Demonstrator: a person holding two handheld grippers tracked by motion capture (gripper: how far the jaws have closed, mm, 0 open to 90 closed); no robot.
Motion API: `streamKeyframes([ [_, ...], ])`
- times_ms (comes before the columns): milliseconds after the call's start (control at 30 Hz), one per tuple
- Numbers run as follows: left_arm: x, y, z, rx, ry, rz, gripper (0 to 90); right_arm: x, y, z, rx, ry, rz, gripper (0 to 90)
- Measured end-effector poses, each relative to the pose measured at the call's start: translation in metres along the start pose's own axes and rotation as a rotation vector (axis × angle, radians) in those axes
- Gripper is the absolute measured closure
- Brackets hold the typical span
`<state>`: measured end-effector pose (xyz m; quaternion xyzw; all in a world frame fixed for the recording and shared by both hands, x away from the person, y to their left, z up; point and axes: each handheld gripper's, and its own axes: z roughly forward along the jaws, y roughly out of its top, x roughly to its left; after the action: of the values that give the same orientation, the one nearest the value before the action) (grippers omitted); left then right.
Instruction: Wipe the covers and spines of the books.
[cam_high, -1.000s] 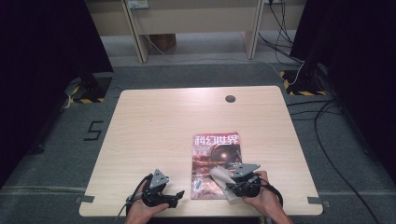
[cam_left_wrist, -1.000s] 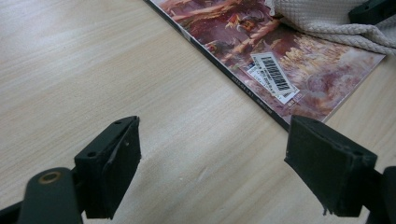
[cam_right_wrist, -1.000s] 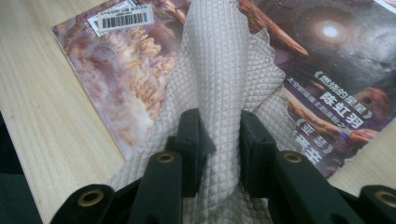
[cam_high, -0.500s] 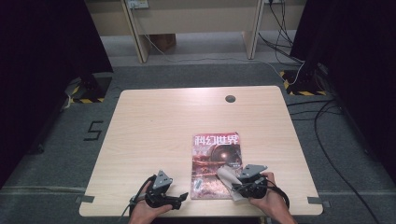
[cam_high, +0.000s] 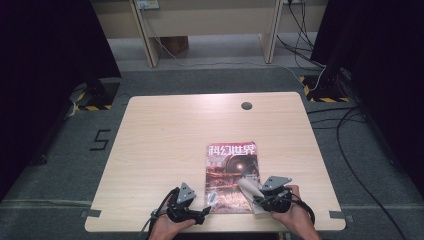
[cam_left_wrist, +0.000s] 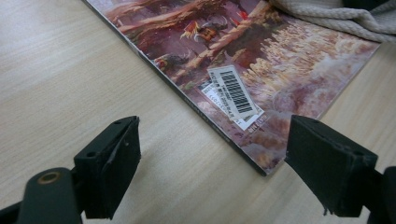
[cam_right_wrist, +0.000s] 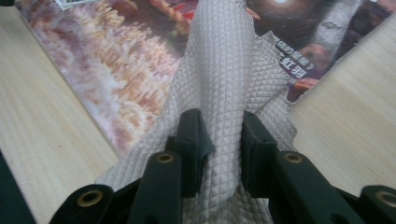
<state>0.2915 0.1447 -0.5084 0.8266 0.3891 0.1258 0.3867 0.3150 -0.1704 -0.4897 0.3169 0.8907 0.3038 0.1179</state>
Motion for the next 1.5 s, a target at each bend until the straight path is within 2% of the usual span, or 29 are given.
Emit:
streamKeyframes([
  [67, 0.0, 0.001, 0.002, 0.001, 0.004, -0.001, 17.3, 0.003, -0.001, 0.0, -0.002, 0.021, -0.001, 72.6],
  [233, -0.001, 0.002, 0.006, 0.009, 0.012, 0.017, 17.4, 0.004, -0.003, -0.001, -0.008, 0.031, -0.003, 72.2],
  [333, -0.001, 0.002, 0.007, 0.009, 0.013, 0.019, 17.3, 0.002, -0.002, 0.0, -0.01, 0.01, 0.001, 72.2],
  [400, -0.001, 0.002, 0.007, 0.013, 0.017, 0.02, 17.1, -0.002, -0.002, 0.0, -0.014, -0.009, 0.005, 72.2],
  [500, -0.002, 0.002, 0.008, 0.021, 0.027, 0.043, 17.1, -0.007, 0.0, 0.002, -0.015, -0.026, 0.008, 72.2],
  [633, -0.001, 0.002, 0.009, 0.023, 0.018, 0.037, 16.9, -0.013, 0.005, 0.005, -0.011, -0.036, 0.008, 72.2],
  [767, -0.002, 0.003, 0.009, 0.026, 0.021, 0.051, 16.9, -0.019, 0.008, 0.009, -0.015, -0.039, 0.02, 72.2],
  [1133, -0.001, 0.003, 0.009, 0.026, 0.017, 0.044, 16.7, -0.035, 0.019, 0.017, -0.011, -0.047, 0.045, 72.1],
  [1500, -0.001, 0.003, 0.009, 0.026, 0.017, 0.045, 16.9, -0.061, 0.04, 0.034, -0.005, -0.089, 0.087, 72.1],
])
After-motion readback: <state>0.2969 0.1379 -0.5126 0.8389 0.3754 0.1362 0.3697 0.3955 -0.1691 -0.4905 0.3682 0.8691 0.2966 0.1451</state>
